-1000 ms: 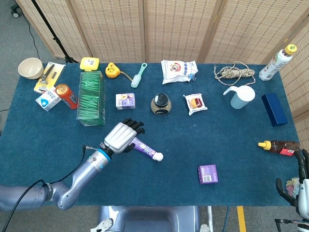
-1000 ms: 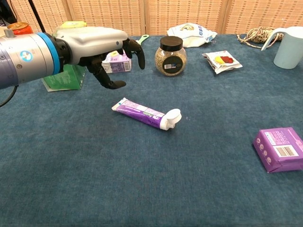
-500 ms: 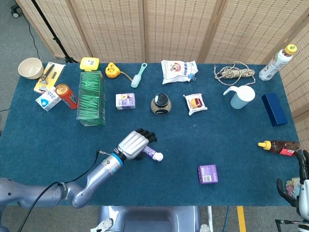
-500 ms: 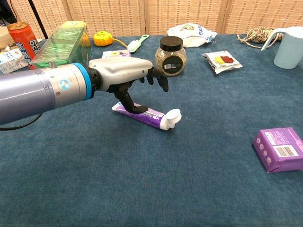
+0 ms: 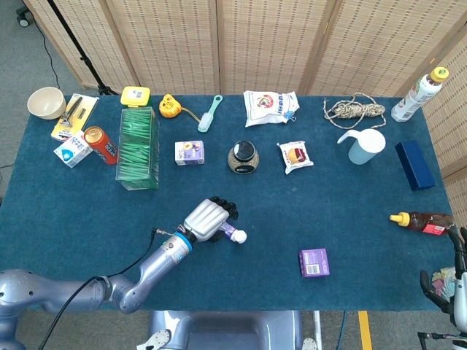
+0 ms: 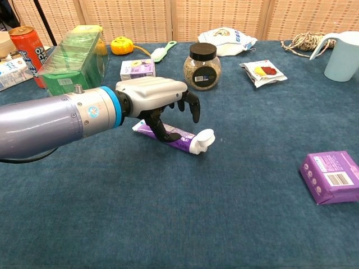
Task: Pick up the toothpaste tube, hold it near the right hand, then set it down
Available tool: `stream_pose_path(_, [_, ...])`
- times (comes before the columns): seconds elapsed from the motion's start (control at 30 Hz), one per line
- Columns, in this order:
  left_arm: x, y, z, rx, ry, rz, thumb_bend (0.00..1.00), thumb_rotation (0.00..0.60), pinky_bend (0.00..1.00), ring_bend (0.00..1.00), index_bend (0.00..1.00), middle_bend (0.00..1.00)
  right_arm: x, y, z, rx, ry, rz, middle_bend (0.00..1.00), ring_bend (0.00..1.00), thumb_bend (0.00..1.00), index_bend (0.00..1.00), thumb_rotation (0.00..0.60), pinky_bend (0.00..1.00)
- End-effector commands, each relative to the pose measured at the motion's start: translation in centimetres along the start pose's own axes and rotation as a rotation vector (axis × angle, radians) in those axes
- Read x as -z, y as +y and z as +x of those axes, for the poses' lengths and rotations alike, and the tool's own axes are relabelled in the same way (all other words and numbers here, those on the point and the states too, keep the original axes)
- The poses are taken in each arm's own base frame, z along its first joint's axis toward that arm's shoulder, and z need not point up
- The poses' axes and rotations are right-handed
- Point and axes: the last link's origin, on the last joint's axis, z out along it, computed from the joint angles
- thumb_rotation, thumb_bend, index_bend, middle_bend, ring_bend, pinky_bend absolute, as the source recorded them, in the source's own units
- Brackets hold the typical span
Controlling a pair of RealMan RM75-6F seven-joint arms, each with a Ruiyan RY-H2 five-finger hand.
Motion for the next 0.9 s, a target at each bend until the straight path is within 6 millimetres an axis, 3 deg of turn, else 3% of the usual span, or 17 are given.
stream_pose_path(0.03, [0.0,-0.1,-0.3,-0.002,-0.001,0.006,0.35,0.6,0.25,0.26,0.36,0.27,0.0,0.0,0.0,0.0,0.0,0.001,0.0,0.0,0.39,0.0,0.6,0.0])
stream_pose_path(0.6, [0.1,-0.7,-1.5,0.022,-0.009,0.006,0.35,0.6,0.25,0.25,0.36,0.27,0.0,0.0,0.0,0.002,0.002,-0.001,0.0,0.0,0.39,0.0,0.6,0.0])
stream_pose_path(0.9, [0.4,-0.8,-0.7,0.038,0.015,0.004,0.35,0.6,0.25,0.25,0.35,0.27,0.2,0.1,0.0,0.0,0.001,-0.004,0.0,0.0,0.39,0.0,0.6,0.0])
